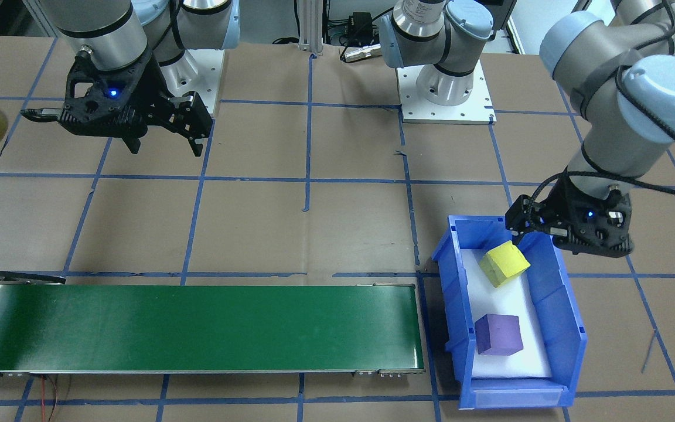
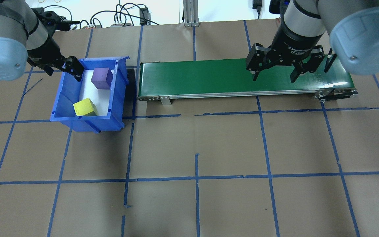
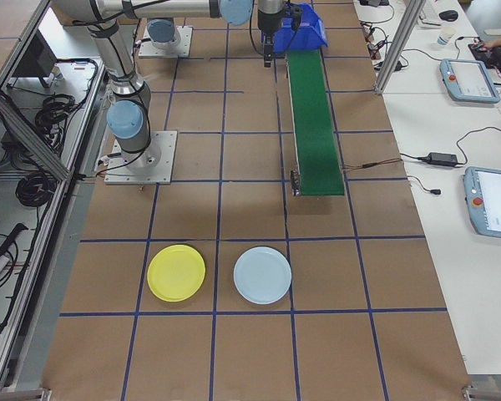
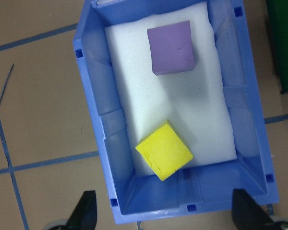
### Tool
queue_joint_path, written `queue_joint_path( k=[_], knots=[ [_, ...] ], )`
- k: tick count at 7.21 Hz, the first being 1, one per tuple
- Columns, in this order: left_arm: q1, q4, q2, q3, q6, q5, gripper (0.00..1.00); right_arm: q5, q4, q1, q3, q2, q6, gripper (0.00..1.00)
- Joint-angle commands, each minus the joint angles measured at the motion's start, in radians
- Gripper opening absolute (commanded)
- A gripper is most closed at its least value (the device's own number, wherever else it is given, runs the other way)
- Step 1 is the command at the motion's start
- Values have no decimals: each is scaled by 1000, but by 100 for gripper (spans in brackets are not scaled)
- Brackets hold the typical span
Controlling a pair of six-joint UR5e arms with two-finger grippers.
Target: Move block left to right into plate
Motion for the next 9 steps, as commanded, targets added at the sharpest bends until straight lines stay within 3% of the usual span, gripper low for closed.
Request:
queue_joint_path(
  k=[1,4,8,9],
  knots=[
    [1,113,-50,-61,2,-61,100,0,0,0,0,0,0,100],
    [1,254,-128,-34,2,-62,100,0,0,0,0,1,1,100],
    [1,264,-208,49,-68,-71,100,0,-2,0,6,0,0,100],
    [1,266,-231,70,-172,-108,100,0,-2,0,6,0,0,100]
  ],
)
